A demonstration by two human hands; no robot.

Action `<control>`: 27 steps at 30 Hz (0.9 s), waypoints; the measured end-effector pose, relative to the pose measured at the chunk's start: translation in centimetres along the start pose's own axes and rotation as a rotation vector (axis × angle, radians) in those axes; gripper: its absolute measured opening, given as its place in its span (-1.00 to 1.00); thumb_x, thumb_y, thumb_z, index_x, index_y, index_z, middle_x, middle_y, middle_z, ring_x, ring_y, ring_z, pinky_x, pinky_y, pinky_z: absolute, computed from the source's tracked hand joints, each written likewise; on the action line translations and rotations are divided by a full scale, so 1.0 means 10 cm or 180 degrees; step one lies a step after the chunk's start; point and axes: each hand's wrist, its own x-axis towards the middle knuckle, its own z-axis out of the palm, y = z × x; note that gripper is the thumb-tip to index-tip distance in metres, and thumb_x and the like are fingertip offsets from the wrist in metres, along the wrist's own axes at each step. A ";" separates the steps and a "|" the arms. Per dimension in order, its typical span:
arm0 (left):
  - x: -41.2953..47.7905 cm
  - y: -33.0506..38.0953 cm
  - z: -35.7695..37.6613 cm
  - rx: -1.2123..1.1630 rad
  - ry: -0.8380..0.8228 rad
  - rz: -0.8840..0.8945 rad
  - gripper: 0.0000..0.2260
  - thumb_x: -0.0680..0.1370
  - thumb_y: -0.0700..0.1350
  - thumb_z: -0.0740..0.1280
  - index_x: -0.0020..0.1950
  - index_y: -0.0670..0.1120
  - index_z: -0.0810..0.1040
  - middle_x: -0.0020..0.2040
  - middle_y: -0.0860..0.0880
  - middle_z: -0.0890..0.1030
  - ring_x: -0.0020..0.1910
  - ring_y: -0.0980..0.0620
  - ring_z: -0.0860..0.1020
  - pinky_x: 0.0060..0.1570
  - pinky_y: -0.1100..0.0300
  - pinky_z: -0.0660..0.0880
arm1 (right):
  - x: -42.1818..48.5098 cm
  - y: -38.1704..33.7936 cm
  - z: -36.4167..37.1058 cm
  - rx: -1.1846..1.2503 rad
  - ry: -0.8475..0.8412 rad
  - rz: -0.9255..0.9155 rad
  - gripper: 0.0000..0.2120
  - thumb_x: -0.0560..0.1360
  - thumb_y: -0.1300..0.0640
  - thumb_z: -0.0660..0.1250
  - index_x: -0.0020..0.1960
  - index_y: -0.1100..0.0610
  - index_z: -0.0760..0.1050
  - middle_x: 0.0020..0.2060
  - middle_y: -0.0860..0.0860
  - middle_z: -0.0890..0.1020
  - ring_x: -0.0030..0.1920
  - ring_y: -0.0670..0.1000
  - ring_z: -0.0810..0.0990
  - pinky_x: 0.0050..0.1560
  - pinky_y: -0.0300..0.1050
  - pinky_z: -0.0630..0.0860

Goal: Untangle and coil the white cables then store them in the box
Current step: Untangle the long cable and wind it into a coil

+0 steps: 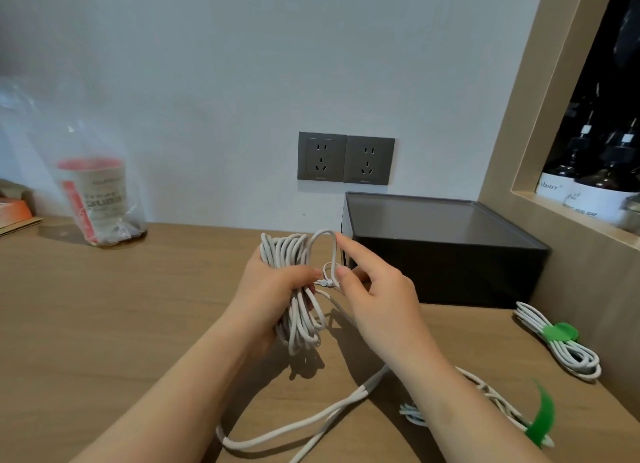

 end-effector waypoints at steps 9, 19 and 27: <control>-0.04 -0.01 -0.02 0.0170 -0.0324 0.0214 -0.71 0.39 -0.44 0.35 0.08 -0.27 0.49 -0.24 -0.16 0.59 -0.40 0.02 0.57 -0.35 0.15 0.51 | -0.01 0.04 0.02 -0.0522 -0.0074 -0.0237 -0.64 0.58 -0.01 0.17 0.37 -0.21 0.31 0.01 -0.31 0.55 -0.07 -0.25 0.51 -0.07 -0.36 0.49; -0.03 -0.03 0.00 -0.0726 -0.0197 -0.0287 -0.80 0.31 -0.35 0.33 -0.09 -0.23 0.51 -0.29 -0.19 0.54 -0.32 -0.11 0.56 -0.29 0.08 0.56 | -0.05 -0.02 0.09 -0.0929 -0.0006 -0.0862 -0.67 0.57 0.03 0.18 0.32 -0.06 0.44 0.07 -0.10 0.61 0.04 -0.15 0.54 0.07 -0.24 0.51; 0.03 0.06 -0.04 -0.1687 -0.0164 -0.0551 -0.92 0.38 -0.26 0.29 -0.28 -0.23 0.55 -0.40 -0.10 0.59 -0.38 -0.07 0.64 -0.18 0.01 0.60 | 0.05 0.03 -0.10 -0.0291 -0.0553 0.0197 -0.80 0.49 -0.06 0.31 -0.20 0.04 0.54 -0.40 -0.07 0.48 -0.37 -0.14 0.41 -0.32 -0.23 0.38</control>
